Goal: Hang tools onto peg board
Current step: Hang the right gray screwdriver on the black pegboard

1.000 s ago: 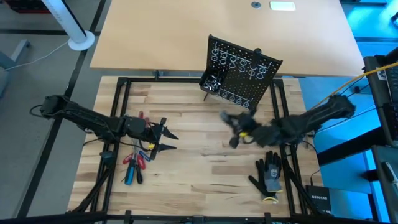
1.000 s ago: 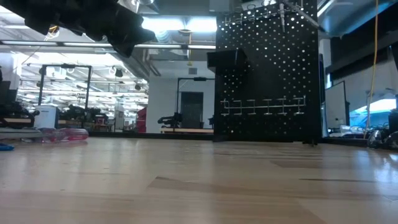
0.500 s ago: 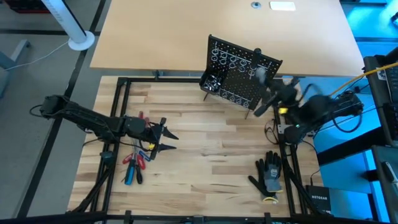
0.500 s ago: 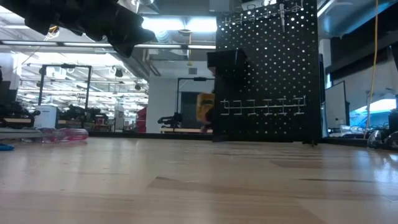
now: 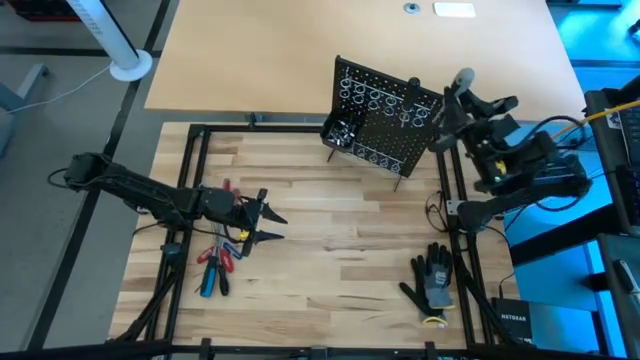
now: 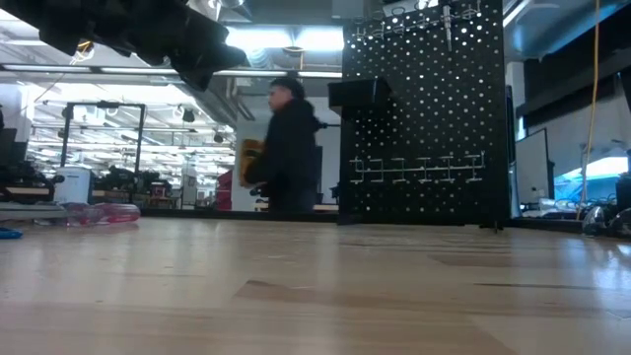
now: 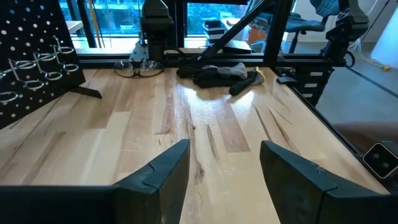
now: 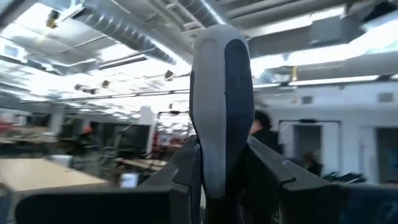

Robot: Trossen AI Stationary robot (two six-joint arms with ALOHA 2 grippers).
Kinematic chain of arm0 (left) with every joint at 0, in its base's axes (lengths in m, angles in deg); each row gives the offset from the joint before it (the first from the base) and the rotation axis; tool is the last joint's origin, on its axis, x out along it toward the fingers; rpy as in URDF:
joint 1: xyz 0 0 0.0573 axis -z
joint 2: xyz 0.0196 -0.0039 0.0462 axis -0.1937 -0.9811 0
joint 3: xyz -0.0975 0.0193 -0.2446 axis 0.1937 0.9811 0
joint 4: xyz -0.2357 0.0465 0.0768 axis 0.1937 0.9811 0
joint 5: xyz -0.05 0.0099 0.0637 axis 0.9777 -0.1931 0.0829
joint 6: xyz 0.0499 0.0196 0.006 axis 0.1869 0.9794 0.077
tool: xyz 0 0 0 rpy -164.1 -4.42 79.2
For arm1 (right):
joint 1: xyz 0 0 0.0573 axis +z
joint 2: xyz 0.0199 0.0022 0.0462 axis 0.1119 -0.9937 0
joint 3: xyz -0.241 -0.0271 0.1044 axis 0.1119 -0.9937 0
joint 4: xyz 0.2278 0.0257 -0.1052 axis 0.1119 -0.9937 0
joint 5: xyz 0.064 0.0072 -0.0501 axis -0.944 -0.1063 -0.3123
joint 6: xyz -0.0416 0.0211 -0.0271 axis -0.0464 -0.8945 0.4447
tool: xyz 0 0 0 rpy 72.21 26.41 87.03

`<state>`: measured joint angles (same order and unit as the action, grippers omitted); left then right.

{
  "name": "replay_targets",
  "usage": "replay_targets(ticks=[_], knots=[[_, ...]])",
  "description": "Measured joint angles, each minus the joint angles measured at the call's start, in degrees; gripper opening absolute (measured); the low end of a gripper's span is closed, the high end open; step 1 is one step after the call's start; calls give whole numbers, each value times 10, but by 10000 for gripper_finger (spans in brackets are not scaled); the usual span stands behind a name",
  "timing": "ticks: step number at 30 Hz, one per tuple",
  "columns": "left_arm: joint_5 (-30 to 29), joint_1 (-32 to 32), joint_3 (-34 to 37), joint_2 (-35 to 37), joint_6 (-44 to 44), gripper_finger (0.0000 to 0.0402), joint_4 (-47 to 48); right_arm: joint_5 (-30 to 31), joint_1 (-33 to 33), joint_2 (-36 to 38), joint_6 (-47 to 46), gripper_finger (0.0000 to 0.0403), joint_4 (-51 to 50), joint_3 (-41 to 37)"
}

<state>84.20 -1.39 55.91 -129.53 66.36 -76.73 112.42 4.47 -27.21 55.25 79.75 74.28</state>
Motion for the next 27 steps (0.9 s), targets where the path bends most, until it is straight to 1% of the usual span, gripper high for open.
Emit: replay_targets(ticks=[6,9,13,18,22,24,27], knots=[[-4,0,0,0,3,184,0,-45,-99,-4,-59,86,19,-24],[-4,0,0,0,3,184,1,-56,-125,-4,-79,86,16,-31],[-4,0,0,0,3,184,1,-78,-137,-6,-107,86,16,-34],[-4,0,0,0,4,184,1,-71,-152,-20,-106,86,5,-34],[-4,0,0,0,4,184,1,-72,-168,-28,-135,86,-16,-34],[-4,0,0,0,4,184,1,-54,-174,-29,-145,86,-30,-34],[-4,0,0,0,2,184,7,-11,-173,-29,-145,86,-52,-34]])
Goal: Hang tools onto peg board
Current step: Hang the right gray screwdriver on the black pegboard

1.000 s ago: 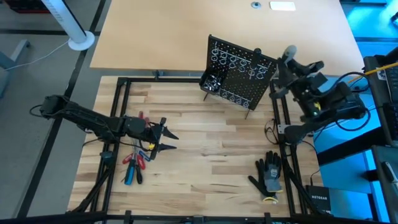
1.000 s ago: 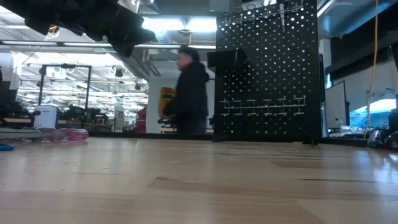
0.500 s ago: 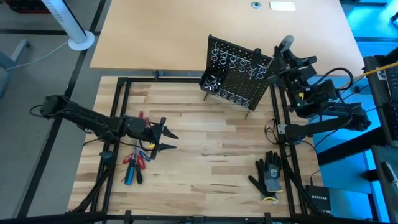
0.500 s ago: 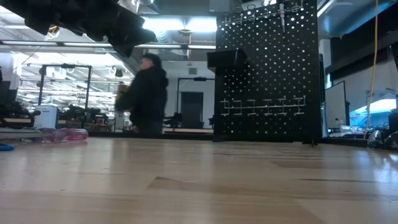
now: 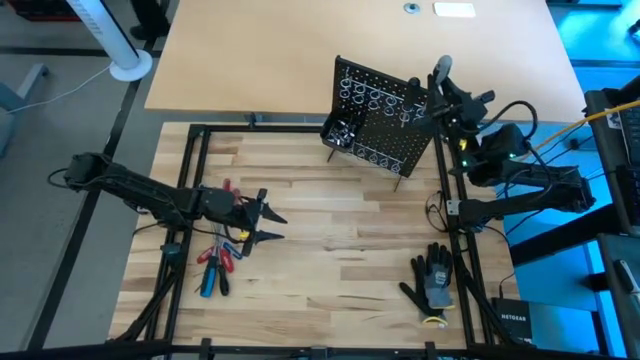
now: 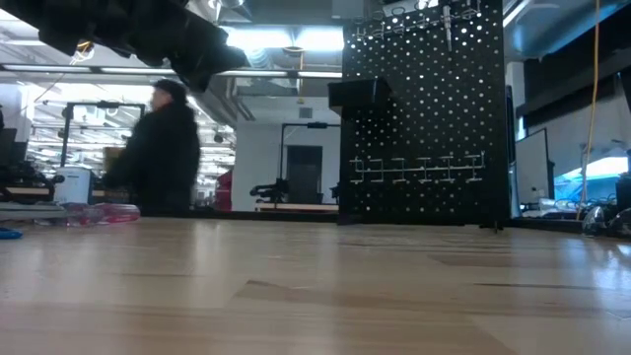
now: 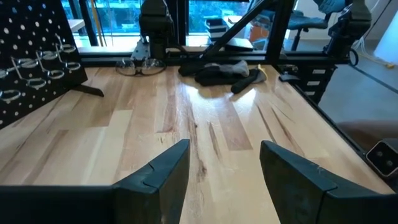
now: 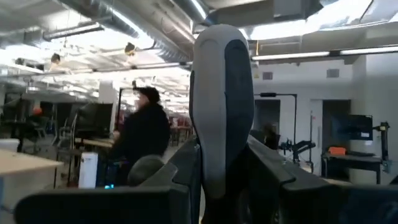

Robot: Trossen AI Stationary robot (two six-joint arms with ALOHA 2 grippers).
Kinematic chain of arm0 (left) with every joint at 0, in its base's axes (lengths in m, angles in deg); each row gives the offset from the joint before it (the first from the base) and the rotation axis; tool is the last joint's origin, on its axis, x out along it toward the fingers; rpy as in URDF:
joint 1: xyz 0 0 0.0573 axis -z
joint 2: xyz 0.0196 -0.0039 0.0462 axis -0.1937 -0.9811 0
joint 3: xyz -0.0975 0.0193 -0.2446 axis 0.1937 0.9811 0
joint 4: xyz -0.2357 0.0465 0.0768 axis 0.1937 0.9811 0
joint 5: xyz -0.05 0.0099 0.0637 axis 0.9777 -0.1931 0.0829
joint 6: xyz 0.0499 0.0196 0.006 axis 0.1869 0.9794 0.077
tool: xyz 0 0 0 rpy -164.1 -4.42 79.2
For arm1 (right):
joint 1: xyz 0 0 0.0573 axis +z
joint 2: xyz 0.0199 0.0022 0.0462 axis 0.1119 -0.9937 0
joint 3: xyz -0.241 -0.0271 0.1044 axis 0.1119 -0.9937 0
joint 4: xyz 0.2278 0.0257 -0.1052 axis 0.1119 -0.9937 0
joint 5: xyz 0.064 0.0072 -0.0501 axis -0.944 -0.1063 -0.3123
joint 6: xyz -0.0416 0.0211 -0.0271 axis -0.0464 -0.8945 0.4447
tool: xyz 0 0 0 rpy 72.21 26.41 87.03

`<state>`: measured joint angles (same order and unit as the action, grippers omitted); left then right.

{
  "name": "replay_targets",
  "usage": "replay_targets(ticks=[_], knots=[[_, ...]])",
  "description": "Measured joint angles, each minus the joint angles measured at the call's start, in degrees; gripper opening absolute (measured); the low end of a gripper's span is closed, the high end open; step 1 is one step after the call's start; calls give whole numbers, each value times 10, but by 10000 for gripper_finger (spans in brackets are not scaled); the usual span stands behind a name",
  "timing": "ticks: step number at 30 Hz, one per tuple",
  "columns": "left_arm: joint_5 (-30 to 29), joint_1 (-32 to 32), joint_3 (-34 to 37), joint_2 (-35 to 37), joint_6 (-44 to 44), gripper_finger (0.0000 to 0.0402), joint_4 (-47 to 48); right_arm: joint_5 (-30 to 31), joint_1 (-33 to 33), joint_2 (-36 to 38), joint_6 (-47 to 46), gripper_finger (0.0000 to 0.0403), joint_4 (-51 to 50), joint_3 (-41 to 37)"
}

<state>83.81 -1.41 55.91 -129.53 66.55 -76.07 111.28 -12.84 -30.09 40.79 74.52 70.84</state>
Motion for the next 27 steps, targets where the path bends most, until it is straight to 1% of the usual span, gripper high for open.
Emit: replay_targets(ticks=[3,7,10,15,19,22,27], knots=[[0,0,0,0,-1,184,9,9,1,9,-7,86,-28,0],[0,0,0,0,-1,184,8,17,0,12,-22,86,-44,-1],[0,0,0,0,-2,184,7,19,0,12,-33,86,-43,-17],[0,0,0,0,-2,184,6,27,0,12,-43,86,2,-63],[0,0,0,0,-2,184,6,28,0,26,-45,89,41,-89],[0,0,0,0,0,184,5,28,0,30,-46,101,38,-93],[-6,0,0,0,1,184,1,28,0,30,-55,134,34,-93]])
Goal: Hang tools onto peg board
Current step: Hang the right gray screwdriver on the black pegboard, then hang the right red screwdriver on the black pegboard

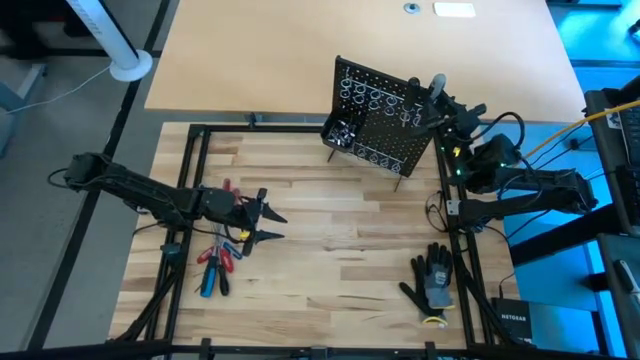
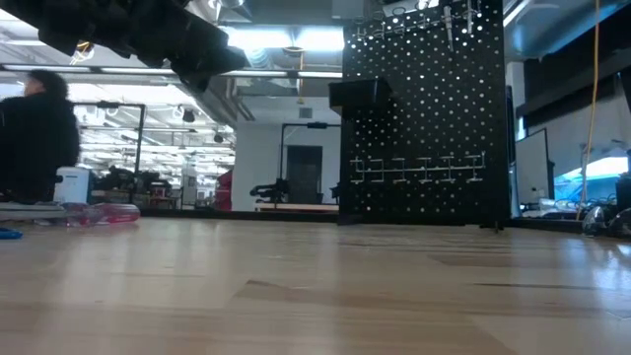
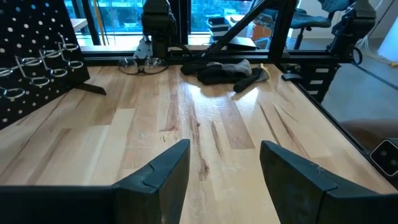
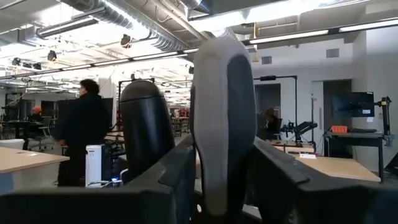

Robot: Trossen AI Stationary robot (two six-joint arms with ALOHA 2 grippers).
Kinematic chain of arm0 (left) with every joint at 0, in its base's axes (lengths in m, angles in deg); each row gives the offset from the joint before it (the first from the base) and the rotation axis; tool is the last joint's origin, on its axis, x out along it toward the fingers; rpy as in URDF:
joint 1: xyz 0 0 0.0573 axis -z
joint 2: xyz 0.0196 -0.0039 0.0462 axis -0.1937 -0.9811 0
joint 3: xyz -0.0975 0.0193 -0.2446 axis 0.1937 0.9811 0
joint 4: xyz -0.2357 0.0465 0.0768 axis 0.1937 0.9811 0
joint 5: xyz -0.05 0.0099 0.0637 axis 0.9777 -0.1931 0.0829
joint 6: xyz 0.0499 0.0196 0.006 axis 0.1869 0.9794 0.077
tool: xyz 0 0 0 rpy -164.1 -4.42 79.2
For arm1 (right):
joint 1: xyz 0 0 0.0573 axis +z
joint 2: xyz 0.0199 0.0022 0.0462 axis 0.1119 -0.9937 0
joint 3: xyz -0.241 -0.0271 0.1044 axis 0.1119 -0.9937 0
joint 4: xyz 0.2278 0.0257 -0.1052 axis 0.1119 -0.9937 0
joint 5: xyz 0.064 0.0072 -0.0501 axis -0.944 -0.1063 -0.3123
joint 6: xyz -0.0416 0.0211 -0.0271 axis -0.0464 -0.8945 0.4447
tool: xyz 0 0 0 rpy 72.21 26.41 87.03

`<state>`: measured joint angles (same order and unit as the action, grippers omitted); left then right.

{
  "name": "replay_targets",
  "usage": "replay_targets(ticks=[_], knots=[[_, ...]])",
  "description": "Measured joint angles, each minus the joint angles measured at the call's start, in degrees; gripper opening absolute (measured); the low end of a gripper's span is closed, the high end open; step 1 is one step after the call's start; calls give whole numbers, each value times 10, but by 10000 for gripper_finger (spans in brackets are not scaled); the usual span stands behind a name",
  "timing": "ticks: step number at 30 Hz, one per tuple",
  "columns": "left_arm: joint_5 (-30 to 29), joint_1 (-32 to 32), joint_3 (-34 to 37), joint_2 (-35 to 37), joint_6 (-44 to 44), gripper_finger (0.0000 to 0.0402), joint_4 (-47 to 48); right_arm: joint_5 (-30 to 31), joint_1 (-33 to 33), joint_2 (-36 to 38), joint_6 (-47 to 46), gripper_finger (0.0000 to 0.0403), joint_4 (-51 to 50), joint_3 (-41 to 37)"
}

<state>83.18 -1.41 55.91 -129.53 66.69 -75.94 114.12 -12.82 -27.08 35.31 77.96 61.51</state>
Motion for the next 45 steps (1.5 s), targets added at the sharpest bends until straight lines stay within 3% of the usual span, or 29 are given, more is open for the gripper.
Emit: replay_targets(ticks=[11,18,23,36,45], knots=[[-7,0,0,0,0,184,1,-6,5,0,14,204,3,10],[-7,0,0,0,0,184,1,-3,78,-6,104,227,-7,72],[-8,0,0,0,0,184,1,4,133,-5,109,227,-79,124],[-8,0,0,0,15,184,11,4,332,-79,-21,227,-251,159],[-8,0,0,0,-44,184,37,-21,397,-199,-155,227,-395,158]])
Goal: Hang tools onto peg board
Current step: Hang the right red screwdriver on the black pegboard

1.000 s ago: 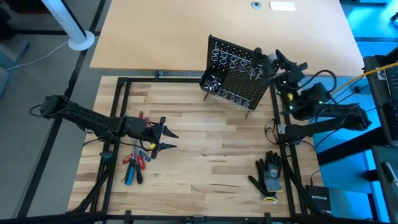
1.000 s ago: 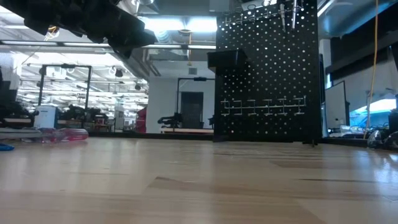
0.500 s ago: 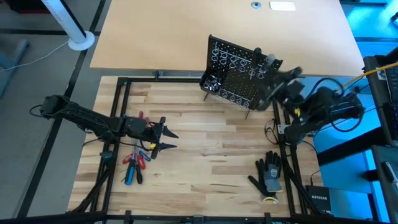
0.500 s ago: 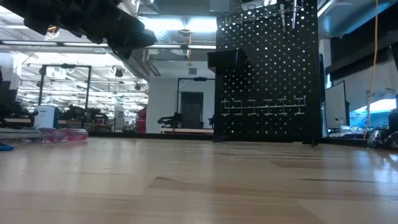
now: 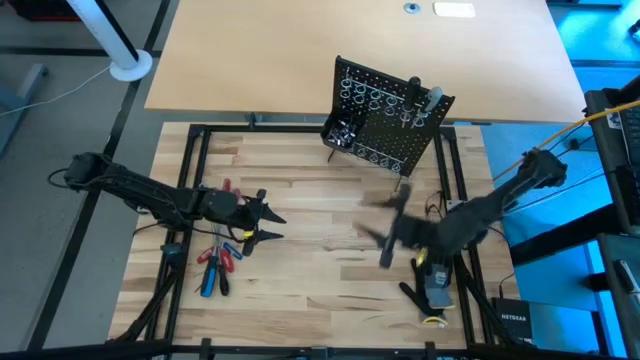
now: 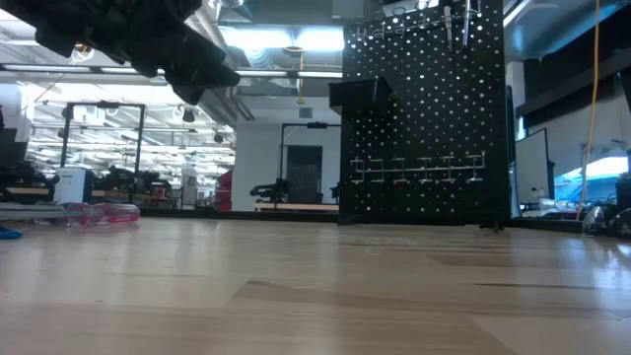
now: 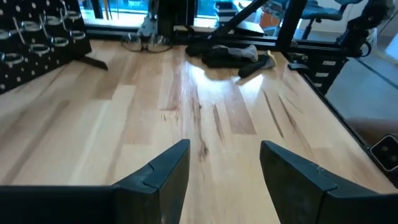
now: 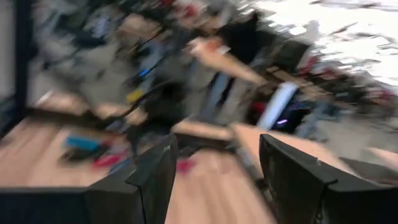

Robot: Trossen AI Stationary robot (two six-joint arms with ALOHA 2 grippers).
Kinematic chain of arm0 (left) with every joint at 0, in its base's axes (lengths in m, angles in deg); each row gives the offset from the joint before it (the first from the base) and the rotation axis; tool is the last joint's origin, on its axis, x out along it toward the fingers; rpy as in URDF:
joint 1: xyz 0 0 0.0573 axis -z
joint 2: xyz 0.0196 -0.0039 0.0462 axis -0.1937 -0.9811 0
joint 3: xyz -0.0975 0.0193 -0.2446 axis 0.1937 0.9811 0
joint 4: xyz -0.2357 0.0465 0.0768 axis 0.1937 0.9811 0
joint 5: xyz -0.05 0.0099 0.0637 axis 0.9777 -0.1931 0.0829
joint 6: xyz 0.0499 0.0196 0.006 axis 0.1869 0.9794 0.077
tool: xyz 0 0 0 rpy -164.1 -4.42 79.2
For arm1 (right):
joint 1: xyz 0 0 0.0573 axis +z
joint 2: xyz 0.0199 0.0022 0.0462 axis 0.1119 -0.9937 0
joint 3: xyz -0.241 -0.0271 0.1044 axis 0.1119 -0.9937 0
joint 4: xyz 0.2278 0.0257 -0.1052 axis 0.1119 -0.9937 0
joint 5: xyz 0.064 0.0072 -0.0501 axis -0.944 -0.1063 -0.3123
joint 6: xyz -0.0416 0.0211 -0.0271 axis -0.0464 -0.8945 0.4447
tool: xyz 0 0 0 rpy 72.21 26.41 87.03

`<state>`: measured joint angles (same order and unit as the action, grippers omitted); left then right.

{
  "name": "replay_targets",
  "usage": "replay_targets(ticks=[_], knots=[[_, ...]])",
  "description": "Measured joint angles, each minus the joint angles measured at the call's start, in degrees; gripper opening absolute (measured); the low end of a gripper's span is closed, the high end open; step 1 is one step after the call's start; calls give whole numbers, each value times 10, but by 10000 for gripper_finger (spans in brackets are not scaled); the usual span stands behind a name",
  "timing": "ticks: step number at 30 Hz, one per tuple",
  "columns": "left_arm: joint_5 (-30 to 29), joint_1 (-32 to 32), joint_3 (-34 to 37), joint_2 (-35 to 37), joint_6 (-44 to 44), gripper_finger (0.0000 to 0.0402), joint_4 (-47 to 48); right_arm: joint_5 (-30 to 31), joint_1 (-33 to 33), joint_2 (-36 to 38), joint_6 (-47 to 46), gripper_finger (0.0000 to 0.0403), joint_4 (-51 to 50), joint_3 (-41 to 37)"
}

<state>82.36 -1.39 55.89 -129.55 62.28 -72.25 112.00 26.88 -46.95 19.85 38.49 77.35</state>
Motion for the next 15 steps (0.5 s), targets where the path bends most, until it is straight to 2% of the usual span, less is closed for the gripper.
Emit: replay_targets(ticks=[4,8,10,15], knots=[[-7,0,-20,0,-40,184,54,-67,1,-56,-55,227,-53,0],[-59,0,-77,0,-136,184,267,-95,1,-121,-103,227,-88,0],[-65,0,-104,0,-208,184,360,-95,1,-153,-123,227,-93,0],[-64,0,-142,0,-352,184,510,-95,-3,-223,-154,227,-78,-1]])
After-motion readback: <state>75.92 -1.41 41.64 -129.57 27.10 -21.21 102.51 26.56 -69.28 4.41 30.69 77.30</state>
